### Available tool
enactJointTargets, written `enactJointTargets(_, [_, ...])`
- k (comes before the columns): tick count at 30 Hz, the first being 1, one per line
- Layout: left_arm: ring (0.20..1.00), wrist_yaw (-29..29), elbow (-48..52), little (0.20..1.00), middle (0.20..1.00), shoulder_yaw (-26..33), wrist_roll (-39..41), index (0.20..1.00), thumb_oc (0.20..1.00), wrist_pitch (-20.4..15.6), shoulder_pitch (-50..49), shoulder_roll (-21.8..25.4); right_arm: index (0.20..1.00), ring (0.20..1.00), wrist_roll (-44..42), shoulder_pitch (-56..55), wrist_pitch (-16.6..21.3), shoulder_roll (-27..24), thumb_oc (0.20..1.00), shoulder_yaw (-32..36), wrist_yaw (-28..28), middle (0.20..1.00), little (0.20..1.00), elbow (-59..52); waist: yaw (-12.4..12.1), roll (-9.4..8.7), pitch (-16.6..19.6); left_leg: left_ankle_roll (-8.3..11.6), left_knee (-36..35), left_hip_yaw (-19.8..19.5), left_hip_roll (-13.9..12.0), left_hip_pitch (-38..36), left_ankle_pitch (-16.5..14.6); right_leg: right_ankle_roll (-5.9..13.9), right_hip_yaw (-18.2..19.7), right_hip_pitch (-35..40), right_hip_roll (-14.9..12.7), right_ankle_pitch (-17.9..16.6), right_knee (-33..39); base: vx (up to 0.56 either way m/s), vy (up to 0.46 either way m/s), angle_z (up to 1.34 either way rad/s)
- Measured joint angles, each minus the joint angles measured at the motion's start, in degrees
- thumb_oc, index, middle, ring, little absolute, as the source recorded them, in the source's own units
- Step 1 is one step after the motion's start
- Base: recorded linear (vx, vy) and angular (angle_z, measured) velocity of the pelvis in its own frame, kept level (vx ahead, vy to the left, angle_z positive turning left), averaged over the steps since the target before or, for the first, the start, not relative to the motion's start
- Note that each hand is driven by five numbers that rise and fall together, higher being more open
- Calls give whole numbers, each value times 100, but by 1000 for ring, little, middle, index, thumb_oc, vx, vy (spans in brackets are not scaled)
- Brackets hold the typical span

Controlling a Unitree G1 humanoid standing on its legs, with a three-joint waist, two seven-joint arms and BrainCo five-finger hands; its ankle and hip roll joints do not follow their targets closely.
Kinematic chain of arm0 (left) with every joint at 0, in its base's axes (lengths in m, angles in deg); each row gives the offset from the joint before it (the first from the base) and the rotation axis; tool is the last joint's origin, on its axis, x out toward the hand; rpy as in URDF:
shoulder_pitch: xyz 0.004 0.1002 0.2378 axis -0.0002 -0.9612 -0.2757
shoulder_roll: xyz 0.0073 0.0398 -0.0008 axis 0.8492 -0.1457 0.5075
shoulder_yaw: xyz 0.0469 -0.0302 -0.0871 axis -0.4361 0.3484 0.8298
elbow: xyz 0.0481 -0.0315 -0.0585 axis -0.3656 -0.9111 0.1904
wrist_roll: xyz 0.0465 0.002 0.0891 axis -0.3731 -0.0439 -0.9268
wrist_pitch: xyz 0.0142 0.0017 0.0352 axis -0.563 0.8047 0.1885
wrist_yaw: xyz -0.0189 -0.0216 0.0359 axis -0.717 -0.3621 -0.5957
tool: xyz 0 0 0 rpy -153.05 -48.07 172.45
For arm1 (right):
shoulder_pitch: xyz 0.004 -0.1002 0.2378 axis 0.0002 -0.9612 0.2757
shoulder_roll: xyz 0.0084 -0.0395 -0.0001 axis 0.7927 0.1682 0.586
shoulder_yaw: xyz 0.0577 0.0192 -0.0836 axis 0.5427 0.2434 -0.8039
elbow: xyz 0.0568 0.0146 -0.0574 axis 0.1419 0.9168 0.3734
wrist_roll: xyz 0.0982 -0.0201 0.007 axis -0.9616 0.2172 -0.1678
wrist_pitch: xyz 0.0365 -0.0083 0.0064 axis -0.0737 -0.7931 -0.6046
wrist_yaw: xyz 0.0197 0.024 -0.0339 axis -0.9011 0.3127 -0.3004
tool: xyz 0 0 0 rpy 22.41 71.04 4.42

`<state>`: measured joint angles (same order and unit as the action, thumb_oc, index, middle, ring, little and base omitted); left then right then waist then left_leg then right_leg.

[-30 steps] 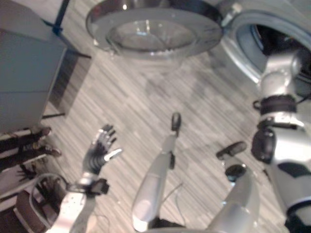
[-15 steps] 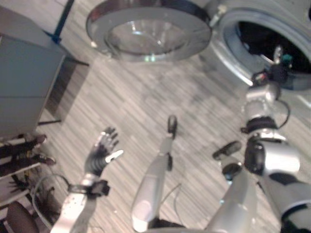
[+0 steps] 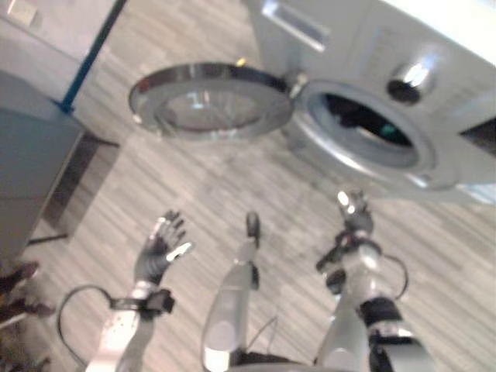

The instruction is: Grab the laundry basket,head to the washer,open it,put in the laundry and shut it.

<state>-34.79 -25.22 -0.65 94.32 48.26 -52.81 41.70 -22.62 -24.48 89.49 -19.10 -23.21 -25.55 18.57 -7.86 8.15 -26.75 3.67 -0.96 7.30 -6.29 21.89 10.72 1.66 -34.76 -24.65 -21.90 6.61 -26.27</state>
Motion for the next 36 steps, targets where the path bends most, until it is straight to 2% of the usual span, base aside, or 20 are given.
enactJointTargets(4, [1000, 7, 20, 1000, 1000, 141, -226, 1000, 1000, 38, 38, -43, 1000, 1000, -3, -539, -182, 122, 1000, 501, -213, 1000, 1000, 825, 89, -56, 13, -5, -22, 29, -10, -314, -35, 48, 22, 374, 100, -42, 194, 11, -1, -2])
enactJointTargets(8, [1000, 135, 205, 1000, 1000, 989, -568, 1000, 1000, -8, -10, -360, 1000, 1000, -4, -1010, -361, 62, 1000, 744, -543, 1000, 1000, 1203, 130, -152, 96, -8, -109, 74, -32, -1118, -167, 179, -30, 1265, 191, -106, 520, 66, -12, 0])
enactJointTargets(11, [1000, 363, 241, 1000, 1000, 1636, -1063, 1000, 1000, 22, -45, -647, 1000, 1000, -6, -1373, -465, 119, 1000, 1182, -792, 1000, 1000, 1579, 110, -189, 379, 22, -224, 73, -43, -1477, -225, 249, -102, 1696, 270, -145, 784, 93, -13, 4])
enactJointTargets(13, [1000, 583, 175, 1000, 1000, 2210, -1585, 1000, 1000, 5, -115, -682, 1000, 1000, 9, -1737, -556, 106, 1000, 1256, -931, 1000, 1000, 1771, 30, -237, 807, 5, -303, 78, -46, -1642, -247, 342, -145, 1926, 367, -208, 1046, 51, -18, 0])
enactJointTargets(16, [1000, 847, -128, 1000, 1000, 2494, -2055, 1000, 1000, -3, -118, -693, 1000, 1000, 146, -1951, -577, 135, 1000, 1321, -1031, 1000, 1000, 1895, -4, -234, 1041, 46, -326, 123, -54, -1838, -307, 422, -157, 2203, 468, -325, 1347, 72, -20, -7])
enactJointTargets(17, [1000, 979, -548, 1000, 1000, 2588, -2451, 1000, 1000, 30, -47, -699, 1000, 1000, 221, -1964, -604, 164, 1000, 1489, -1028, 1000, 1000, 1991, -28, -238, 1156, 70, -392, 157, -59, -2021, -301, 452, -154, 2405, 536, -384, 1526, 35, -2, -7])
enactJointTargets(19, [1000, 1167, -820, 1000, 1000, 2611, -2720, 1000, 1000, 76, -58, -685, 1000, 1000, 233, -2028, -612, 189, 1000, 1440, -1052, 1000, 1000, 1997, 7, -314, 1367, 131, -413, 163, -74, -2055, -364, 466, -149, 2453, 577, -400, 1642, 76, -12, -10])
enactJointTargets(20, [1000, 1265, -1321, 1000, 1000, 2627, -3096, 1000, 1000, 93, -2, -533, 1000, 1000, 234, -2034, -631, 347, 1000, 1491, -1045, 1000, 1000, 2004, 21, -372, 1442, 162, -466, 201, -111, -2282, -367, 483, -139, 2705, 698, -483, 1874, 69, -18, -20])
enactJointTargets(22, [1000, 1480, -2266, 1000, 1000, 2583, -3528, 1000, 1000, 268, 170, -192, 1000, 1000, 293, -2100, -676, 472, 1000, 1462, -1047, 1000, 1000, 1910, 36, -460, 1658, 239, -470, 321, -163, -2469, -455, 509, -73, 2879, 792, -506, 2084, 64, -21, -25])
enactJointTargets(23, [1000, 1594, -2643, 1000, 1000, 2558, -3683, 1000, 1000, 371, 295, -33, 1000, 1000, 408, -2086, -689, 507, 1000, 1413, -1050, 1000, 1000, 1875, 117, -582, 1774, 290, -471, 326, -202, -2538, -493, 499, -39, 2956, 863, -526, 2174, 56, -33, -15])
enactJointTargets(26, [1000, 1748, -3494, 1000, 1000, 2241, -3908, 1000, 1000, 478, 747, 416, 1000, 1000, 462, -2074, -732, 671, 1000, 1313, -1051, 1000, 1000, 1881, 180, -773, 1963, 338, -469, 397, -259, -2652, -526, 471, -32, 3132, 1003, -599, 2427, 30, -36, -10])
enactJointTargets(27, [1000, 1908, -4322, 1000, 1000, 1652, -4047, 1000, 1000, 557, 1293, 961, 1000, 1000, 509, -2072, -787, 760, 1000, 1225, -1067, 1000, 1000, 1877, 172, -861, 2042, 351, -471, 440, -298, -2725, -534, 428, -25, 3254, 1082, -676, 2591, 7, -26, -18])
enactJointTargets(30, [1000, 2077, -4623, 1000, 1000, 1358, -4131, 1000, 1000, 610, 1759, 1247, 1000, 1000, 667, -2085, -801, 823, 1000, 1128, -1082, 1000, 1000, 1736, 214, -914, 2072, 389, -473, 559, -307, -2784, -562, 452, 103, 3278, 1118, -764, 2739, 10, -25, -25])
enactJointTargets(32, [1000, 2151, -5310, 1000, 1000, 455, -4244, 1000, 1000, 527, 2285, 1716, 1000, 1000, 667, -2170, -847, 790, 1000, 1047, -1123, 1000, 1000, 1670, 260, -904, 2103, 391, -472, 619, -277, -2817, -561, 448, 145, 3363, 1165, -901, 2905, 20, -16, -13])
enactJointTargets(34, [1000, 2188, -5799, 1000, 1000, 152, -4270, 1000, 1000, 519, 2712, 2001, 1000, 1000, 670, -2219, -899, 788, 1000, 955, -1170, 1000, 1000, 1671, 366, -954, 2130, 393, -473, 642, -271, -2845, -562, 442, 165, 3463, 1223, -1014, 3122, 24, -7, -9])
enactJointTargets(35, [1000, 2229, -6462, 1000, 1000, -393, -4268, 1000, 1000, 521, 3193, 2335, 1000, 1000, 673, -2254, -948, 781, 1000, 800, -1212, 1000, 1000, 1663, 405, -985, 2154, 399, -477, 659, -284, -2893, -562, 441, 173, 3478, 1228, -1014, 3145, 37, 10, -10])
enactJointTargets(36, [1000, 2263, -6489, 1000, 1000, -391, -4268, 1000, 1000, 529, 3224, 2452, 1000, 1000, 674, -2275, -952, 770, 1000, 780, -1249, 1000, 1000, 1661, 468, -1000, 2166, 415, -487, 697, -291, -2898, -576, 442, 210, 3477, 1214, -1014, 3150, 42, 14, -18])
